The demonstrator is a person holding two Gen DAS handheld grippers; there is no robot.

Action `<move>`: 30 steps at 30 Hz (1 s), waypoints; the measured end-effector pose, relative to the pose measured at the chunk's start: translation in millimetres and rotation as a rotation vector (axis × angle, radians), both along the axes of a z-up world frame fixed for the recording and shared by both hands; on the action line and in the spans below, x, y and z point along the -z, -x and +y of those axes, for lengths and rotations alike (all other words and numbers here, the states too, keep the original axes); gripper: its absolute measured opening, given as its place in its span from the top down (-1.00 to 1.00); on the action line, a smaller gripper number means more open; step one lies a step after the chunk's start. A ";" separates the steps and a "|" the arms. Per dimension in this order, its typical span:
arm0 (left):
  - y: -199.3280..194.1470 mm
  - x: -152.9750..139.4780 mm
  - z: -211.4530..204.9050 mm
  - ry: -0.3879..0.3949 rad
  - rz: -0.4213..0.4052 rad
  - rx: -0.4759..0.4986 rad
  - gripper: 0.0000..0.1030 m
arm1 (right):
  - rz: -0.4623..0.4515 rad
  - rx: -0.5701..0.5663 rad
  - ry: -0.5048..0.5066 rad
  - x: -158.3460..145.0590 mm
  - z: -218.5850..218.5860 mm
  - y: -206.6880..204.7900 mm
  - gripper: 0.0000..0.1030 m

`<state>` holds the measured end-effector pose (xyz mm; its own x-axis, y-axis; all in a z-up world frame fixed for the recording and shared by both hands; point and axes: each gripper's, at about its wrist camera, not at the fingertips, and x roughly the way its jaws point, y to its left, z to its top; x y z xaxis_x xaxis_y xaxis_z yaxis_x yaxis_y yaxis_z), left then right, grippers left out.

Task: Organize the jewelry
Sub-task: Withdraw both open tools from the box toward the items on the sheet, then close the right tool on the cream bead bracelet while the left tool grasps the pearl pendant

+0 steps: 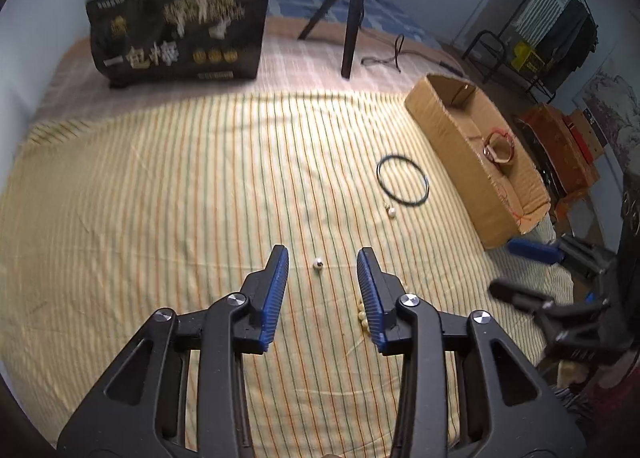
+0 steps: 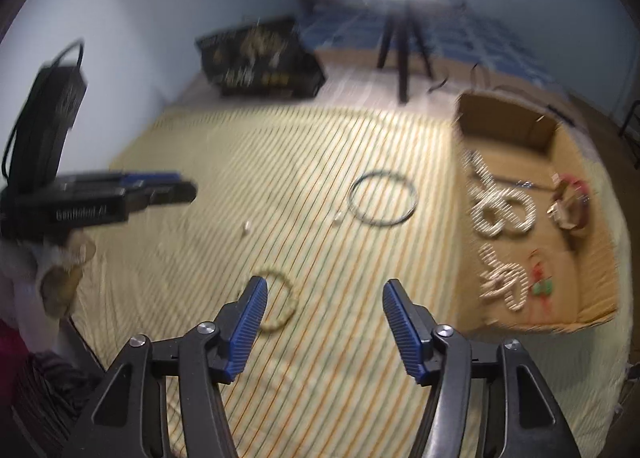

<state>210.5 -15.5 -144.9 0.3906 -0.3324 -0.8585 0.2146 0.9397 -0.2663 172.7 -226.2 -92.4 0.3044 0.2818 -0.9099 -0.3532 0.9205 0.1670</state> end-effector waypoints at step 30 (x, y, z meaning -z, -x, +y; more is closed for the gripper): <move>-37.6 72.7 -38.5 -0.114 0.150 0.027 0.66 | 0.237 -0.031 -0.031 78.3 29.4 -22.7 0.63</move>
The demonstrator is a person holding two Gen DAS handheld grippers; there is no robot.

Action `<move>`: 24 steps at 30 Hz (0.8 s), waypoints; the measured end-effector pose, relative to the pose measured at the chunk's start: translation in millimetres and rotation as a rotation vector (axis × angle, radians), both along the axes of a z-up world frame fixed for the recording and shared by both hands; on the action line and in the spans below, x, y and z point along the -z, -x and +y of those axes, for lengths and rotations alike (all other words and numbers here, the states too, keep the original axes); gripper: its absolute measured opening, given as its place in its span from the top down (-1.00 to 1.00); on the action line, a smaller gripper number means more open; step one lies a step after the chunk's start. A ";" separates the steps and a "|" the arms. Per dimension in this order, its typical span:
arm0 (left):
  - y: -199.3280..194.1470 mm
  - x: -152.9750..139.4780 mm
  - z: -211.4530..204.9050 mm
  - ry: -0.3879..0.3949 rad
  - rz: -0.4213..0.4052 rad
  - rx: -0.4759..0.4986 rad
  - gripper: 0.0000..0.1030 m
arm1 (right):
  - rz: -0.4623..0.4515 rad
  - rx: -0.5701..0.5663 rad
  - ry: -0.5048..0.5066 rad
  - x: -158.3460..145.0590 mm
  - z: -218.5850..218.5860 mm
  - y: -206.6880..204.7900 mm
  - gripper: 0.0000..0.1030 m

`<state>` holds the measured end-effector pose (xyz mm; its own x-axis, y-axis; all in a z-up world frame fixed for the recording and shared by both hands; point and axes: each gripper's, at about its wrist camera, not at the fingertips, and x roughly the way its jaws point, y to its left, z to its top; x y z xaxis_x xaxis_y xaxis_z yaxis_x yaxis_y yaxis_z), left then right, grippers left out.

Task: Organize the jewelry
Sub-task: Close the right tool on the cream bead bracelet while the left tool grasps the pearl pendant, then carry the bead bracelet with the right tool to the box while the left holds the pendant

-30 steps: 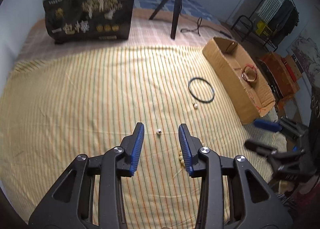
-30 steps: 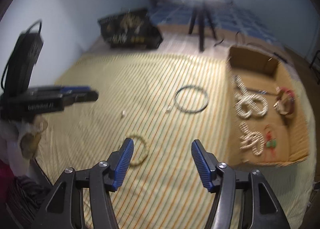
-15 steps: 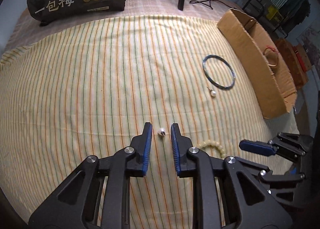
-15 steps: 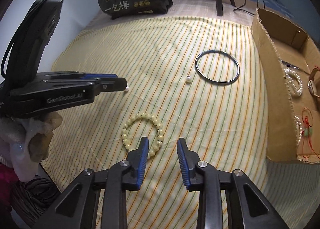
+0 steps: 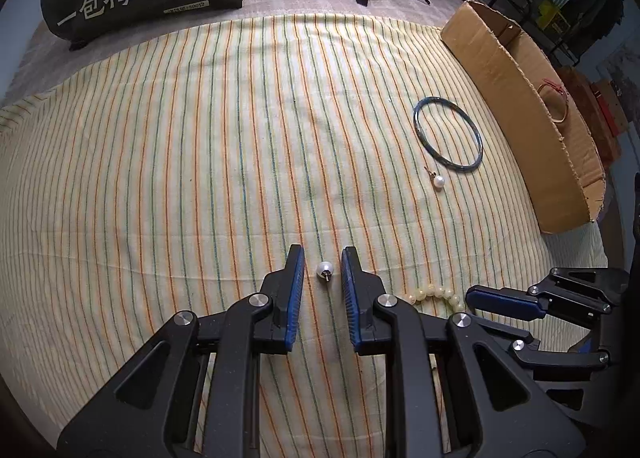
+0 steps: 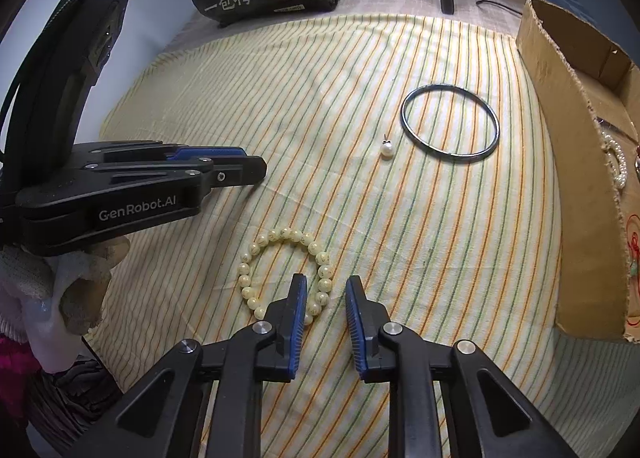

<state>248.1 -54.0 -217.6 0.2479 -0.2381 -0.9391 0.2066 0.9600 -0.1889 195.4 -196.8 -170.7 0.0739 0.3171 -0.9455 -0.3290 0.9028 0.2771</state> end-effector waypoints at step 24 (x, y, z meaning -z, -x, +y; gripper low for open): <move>6.3 -24.0 10.9 0.031 -0.055 -0.031 0.87 | -0.091 0.016 -0.010 -23.6 7.4 -1.6 0.90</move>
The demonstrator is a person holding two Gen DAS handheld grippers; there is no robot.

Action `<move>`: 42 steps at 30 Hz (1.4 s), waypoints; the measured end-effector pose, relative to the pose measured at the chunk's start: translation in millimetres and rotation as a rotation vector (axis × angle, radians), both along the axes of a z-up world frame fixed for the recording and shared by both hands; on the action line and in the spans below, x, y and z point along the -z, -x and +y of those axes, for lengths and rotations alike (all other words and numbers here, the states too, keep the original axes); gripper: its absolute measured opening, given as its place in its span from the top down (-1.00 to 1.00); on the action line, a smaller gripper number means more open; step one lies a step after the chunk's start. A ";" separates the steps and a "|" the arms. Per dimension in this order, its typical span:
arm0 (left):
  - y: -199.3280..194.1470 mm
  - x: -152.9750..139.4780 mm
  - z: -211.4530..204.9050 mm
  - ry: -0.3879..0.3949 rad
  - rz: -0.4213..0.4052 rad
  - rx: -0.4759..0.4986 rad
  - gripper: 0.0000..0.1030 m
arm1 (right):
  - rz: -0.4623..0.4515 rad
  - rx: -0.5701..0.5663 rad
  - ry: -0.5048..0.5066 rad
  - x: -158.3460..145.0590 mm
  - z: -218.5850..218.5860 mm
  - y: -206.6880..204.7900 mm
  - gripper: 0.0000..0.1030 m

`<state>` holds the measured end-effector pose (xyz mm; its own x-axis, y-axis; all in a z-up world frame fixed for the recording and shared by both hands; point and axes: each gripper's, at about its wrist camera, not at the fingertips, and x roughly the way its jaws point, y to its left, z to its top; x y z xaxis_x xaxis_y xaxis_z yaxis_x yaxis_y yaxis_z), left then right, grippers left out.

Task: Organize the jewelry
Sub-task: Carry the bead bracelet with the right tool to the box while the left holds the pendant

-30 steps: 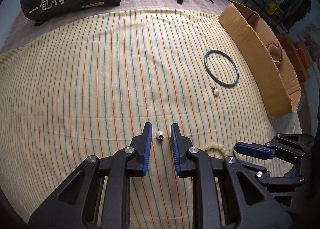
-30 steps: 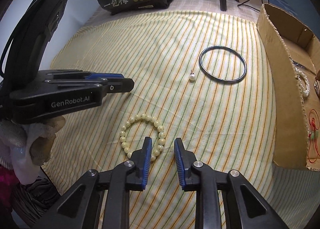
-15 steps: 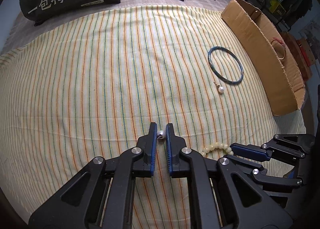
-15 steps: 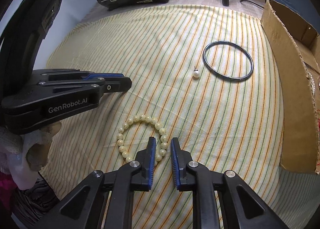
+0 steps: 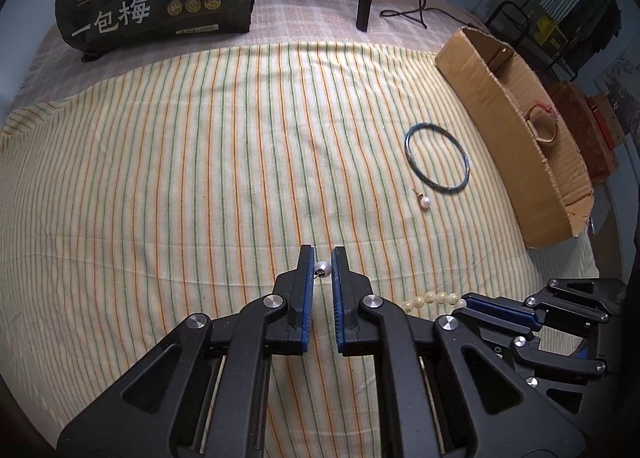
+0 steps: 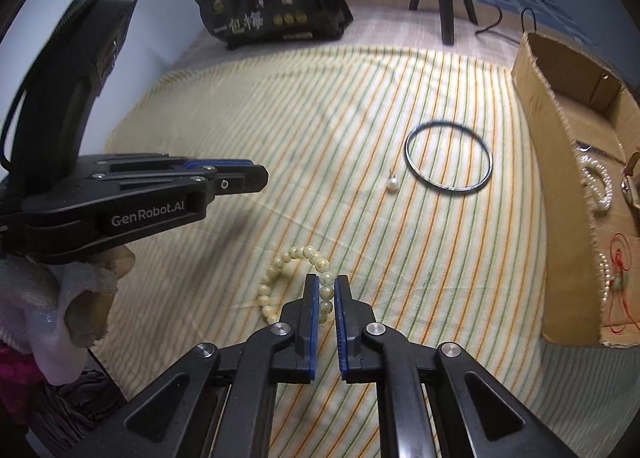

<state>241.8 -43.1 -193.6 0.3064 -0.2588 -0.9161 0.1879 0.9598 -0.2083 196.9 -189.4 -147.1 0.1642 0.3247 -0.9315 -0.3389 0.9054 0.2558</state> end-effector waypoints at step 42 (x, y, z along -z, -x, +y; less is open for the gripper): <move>14.3 -93.5 -113.1 0.154 -0.214 0.135 0.87 | -0.266 0.291 0.002 -117.9 -153.2 -12.6 0.90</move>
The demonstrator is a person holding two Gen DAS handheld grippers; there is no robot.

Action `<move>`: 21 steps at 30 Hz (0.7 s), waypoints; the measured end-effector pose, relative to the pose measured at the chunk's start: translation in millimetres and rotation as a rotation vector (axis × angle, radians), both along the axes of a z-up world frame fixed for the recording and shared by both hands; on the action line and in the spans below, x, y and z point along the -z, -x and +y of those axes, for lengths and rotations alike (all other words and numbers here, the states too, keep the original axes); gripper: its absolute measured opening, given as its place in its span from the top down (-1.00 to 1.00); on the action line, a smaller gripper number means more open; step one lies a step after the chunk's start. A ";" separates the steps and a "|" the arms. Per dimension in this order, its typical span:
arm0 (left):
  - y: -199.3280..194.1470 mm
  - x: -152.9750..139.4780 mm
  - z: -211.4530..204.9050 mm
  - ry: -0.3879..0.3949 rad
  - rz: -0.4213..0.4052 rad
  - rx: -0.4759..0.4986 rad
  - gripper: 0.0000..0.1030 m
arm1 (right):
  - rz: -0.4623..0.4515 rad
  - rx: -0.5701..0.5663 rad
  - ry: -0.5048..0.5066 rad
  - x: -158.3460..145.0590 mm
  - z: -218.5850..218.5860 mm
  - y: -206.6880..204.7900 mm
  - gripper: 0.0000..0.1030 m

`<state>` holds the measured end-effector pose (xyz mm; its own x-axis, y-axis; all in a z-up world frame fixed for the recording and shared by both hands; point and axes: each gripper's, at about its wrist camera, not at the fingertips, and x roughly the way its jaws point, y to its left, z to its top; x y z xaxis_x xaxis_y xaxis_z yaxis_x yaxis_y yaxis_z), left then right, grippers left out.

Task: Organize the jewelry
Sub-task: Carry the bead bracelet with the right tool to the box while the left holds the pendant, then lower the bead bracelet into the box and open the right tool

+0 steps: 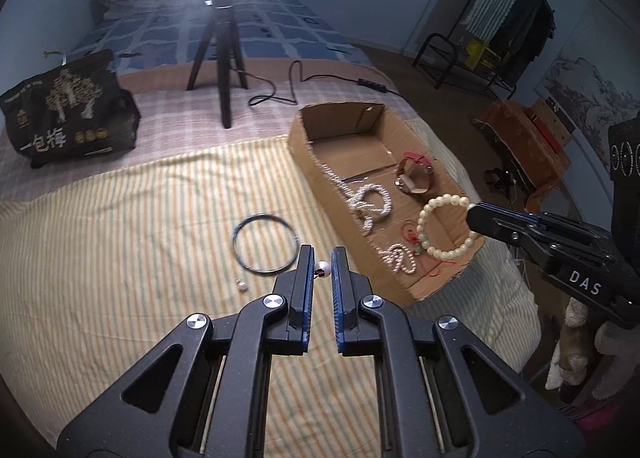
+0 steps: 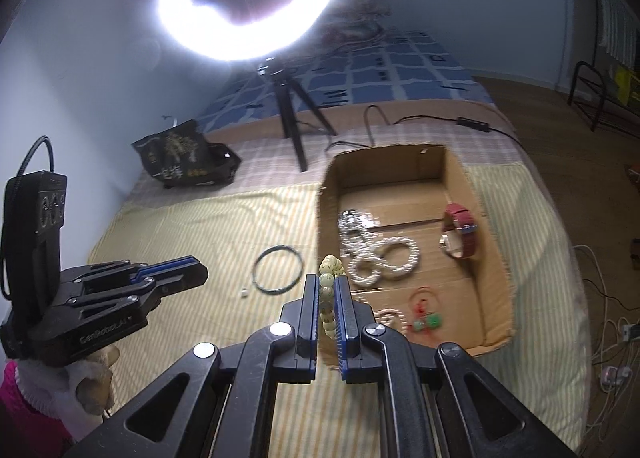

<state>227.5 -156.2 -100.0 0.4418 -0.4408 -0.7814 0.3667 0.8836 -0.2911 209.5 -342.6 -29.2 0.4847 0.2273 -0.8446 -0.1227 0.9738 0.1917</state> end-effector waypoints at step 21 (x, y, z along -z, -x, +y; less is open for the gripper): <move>-0.2 15.0 -82.9 -0.030 -0.013 0.107 0.87 | 0.016 0.119 0.010 9.5 -64.1 -25.7 0.90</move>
